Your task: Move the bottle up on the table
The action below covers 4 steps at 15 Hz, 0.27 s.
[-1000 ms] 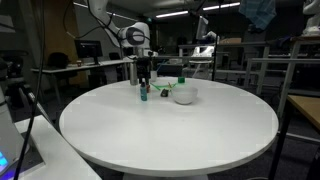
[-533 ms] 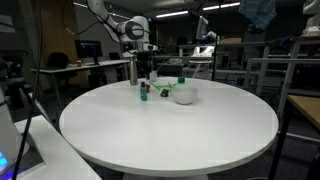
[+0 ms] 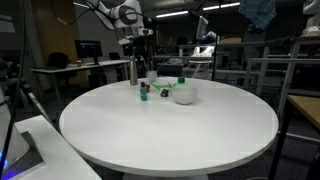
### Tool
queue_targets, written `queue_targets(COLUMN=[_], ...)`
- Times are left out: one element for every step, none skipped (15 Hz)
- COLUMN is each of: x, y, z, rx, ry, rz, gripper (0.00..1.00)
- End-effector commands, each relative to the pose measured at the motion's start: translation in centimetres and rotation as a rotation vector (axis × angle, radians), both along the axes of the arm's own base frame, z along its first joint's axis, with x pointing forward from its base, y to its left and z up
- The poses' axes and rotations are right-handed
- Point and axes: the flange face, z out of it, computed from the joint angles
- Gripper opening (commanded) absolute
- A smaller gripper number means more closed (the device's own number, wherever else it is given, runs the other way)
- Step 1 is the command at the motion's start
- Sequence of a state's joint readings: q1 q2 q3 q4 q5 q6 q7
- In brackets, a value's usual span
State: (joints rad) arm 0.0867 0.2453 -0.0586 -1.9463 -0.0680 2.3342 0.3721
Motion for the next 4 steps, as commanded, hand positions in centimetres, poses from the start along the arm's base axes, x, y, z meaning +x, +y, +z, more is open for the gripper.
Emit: queue_targets(x=[-2.4,-0.6,-1.0,-1.3], y=[0.8,0.5,0.7,0.7], z=[3.0,1.7,2.2,2.6], rx=[-0.012,0.001,0.003,0.004], ry=[-0.010,-0.018,-0.019,-0.022], rz=[-0.031,-0.007,-0.011,-0.011], gripper=[1.00,1.00,1.00,1.00])
